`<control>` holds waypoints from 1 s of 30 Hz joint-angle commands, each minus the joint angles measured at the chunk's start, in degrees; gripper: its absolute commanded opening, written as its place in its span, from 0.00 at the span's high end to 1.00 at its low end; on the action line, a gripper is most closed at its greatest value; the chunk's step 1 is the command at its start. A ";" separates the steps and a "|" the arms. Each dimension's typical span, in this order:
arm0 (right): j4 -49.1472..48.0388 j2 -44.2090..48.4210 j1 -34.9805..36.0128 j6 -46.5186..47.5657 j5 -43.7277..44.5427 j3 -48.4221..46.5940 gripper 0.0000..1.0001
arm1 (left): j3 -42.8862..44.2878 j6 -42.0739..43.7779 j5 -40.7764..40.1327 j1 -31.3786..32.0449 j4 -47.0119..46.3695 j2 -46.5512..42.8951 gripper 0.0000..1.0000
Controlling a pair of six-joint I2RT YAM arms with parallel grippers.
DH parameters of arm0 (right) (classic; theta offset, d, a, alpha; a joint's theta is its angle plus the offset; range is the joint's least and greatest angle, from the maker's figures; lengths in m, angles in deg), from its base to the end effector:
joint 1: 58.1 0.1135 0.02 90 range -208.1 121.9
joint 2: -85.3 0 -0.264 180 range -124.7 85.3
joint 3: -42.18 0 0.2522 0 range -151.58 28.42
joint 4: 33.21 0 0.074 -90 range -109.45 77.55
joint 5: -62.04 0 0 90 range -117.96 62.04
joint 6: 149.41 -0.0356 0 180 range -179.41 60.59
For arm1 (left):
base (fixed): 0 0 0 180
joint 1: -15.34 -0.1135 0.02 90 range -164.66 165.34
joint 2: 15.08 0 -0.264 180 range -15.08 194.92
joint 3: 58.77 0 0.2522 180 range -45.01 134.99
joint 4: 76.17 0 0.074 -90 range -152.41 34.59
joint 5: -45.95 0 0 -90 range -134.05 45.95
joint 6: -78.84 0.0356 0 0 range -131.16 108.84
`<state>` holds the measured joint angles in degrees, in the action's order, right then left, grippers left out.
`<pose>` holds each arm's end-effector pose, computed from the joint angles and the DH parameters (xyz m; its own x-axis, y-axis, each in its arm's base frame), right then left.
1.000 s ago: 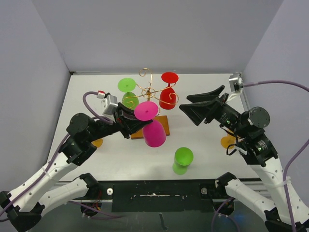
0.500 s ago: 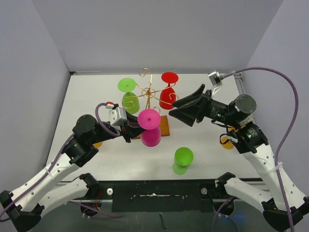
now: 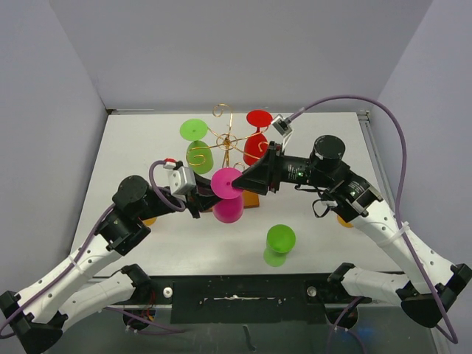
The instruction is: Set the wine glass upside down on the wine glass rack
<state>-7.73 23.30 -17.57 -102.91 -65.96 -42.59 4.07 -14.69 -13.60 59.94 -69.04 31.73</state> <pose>0.1610 0.1665 0.4394 -0.7003 0.1149 -0.7045 -0.6858 0.1657 0.7087 0.1192 -0.1428 0.3918 0.0507 -0.1246 -0.9909 0.9668 0.2551 0.0174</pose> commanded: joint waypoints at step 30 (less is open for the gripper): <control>13.31 4.30 -5.53 -23.06 12.66 1.54 1.00 | -2.67 3.97 -13.14 0.40 4.56 -8.31 0.42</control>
<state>5.13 24.92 -20.50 -124.51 -55.97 -41.71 2.84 -11.84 -18.71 60.05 -62.73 26.85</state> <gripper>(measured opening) 0.047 0.569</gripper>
